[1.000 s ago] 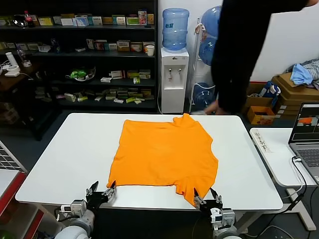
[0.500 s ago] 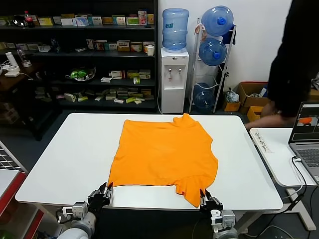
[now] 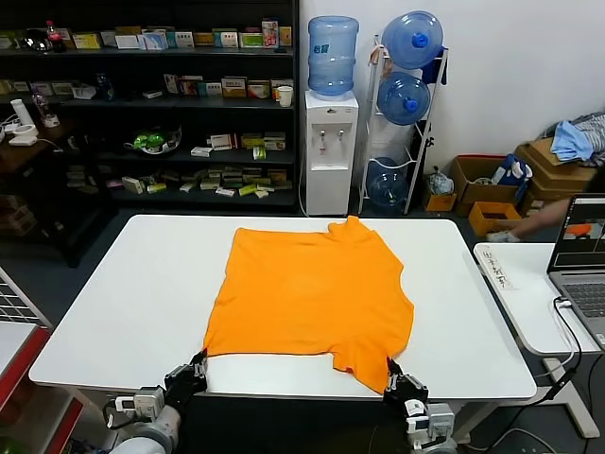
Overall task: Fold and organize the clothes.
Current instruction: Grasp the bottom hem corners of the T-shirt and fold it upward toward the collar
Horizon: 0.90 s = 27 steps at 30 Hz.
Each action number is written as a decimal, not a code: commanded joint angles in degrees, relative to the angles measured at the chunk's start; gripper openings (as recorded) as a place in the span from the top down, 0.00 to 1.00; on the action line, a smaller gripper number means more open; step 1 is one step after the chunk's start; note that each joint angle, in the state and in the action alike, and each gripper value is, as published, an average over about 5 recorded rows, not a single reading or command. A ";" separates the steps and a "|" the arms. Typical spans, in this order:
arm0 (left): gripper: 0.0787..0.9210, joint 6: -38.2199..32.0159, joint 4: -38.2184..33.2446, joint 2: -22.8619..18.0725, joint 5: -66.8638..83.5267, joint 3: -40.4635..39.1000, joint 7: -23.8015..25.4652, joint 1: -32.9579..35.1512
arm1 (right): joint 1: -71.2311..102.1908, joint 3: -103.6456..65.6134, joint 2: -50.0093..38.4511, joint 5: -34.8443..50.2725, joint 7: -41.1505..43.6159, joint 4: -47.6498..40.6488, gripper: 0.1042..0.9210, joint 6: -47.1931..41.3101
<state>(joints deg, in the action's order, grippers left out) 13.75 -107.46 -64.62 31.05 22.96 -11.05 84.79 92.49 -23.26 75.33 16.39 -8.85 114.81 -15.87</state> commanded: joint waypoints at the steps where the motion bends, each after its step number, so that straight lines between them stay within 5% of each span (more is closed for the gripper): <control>1: 0.98 1.63 -6.89 4.68 8.77 0.86 -4.55 5.15 | 11.94 -1.11 -6.37 4.30 -1.77 9.03 0.98 1.34; 8: 0.98 2.58 -15.58 8.67 13.65 3.85 -9.51 14.81 | 18.81 -2.24 -10.07 5.79 -3.42 15.02 0.98 2.56; 12: 0.98 2.51 -16.45 8.26 13.98 3.94 -10.45 14.72 | 12.17 -1.37 -9.20 6.32 -3.87 12.34 0.98 3.43; 27: 0.98 -3.21 3.45 2.93 12.17 -6.34 -7.15 -16.09 | -22.12 4.89 -9.43 14.67 -6.83 -6.43 0.98 0.98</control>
<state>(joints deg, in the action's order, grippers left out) 12.40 -111.71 -60.47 42.84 20.86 -18.25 81.87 84.86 -20.67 67.32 26.93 -14.53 115.89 -13.54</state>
